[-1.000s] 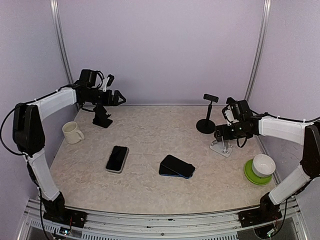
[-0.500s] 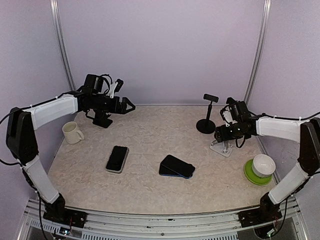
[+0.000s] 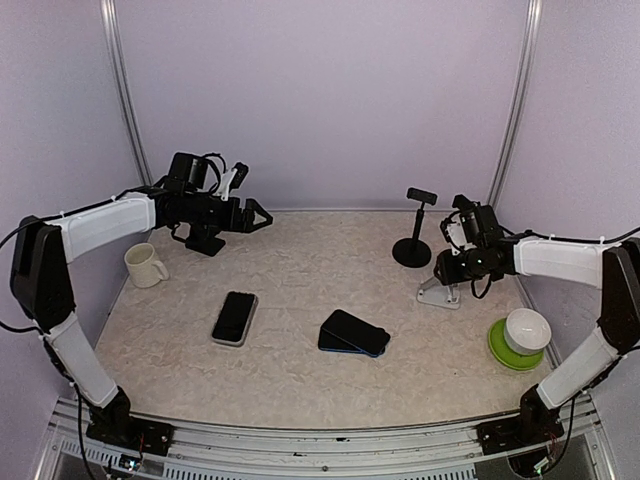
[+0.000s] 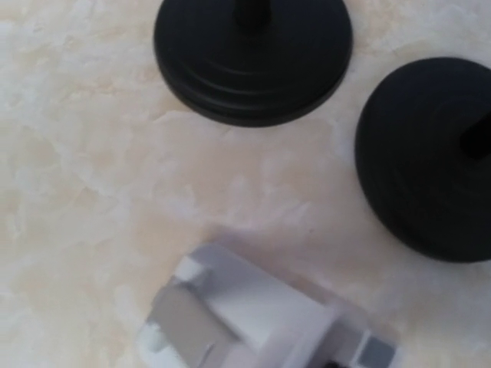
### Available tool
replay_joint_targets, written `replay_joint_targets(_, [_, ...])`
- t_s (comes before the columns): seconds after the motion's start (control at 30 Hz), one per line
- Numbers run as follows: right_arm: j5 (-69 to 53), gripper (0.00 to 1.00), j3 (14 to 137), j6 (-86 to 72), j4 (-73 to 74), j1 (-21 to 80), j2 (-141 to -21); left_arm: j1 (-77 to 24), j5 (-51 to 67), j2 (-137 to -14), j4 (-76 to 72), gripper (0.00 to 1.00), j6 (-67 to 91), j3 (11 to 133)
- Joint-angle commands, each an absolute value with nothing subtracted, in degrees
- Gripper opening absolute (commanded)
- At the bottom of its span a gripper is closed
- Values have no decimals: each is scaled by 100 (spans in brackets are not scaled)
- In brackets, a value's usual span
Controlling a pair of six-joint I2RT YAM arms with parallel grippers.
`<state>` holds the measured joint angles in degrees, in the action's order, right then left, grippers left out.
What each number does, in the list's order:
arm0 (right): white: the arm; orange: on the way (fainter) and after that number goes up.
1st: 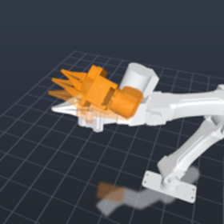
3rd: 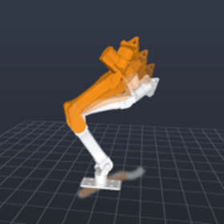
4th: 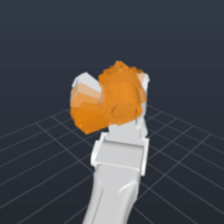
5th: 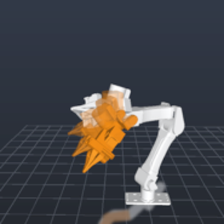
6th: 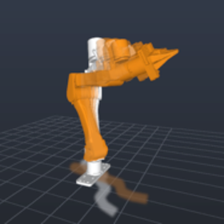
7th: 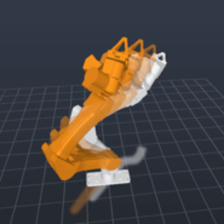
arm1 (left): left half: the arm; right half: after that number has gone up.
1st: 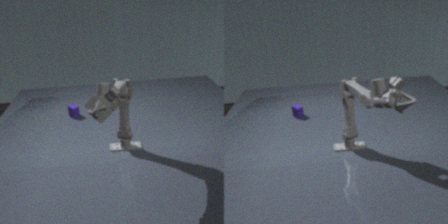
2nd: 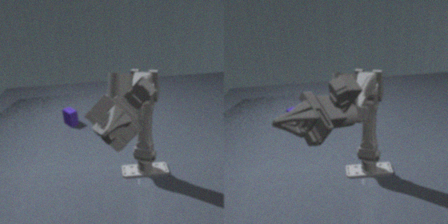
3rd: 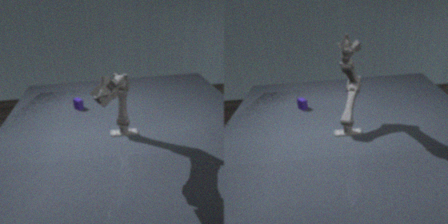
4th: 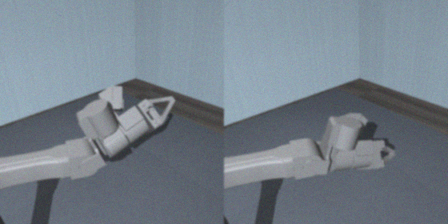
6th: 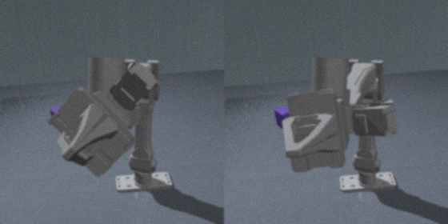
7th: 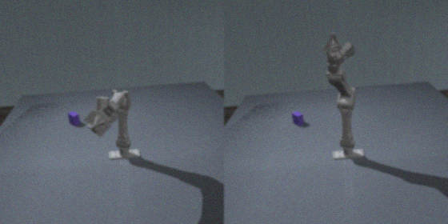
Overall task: Place the phone on the phone stand
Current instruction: Move the phone stand to the center of the board.
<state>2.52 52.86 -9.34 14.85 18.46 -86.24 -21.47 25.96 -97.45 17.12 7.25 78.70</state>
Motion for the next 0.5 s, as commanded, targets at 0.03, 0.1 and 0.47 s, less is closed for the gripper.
replay_joint_targets(0.03, [143, 76, 5285, -897, 1671, 1854, -8347, -2202, 2716, -9561, 1590, 99, 730, 7866])
replay_joint_targets(0.1, [112, 80, 5344, -910, 1791, 1854, -8328, -2210, 2716, -9575, 1588, 99, 732, 7868])
replay_joint_targets(0.47, [-435, 78, 5171, -1302, 2291, 1878, -7994, -2259, 2610, -9632, 1658, 99, 691, 7875])
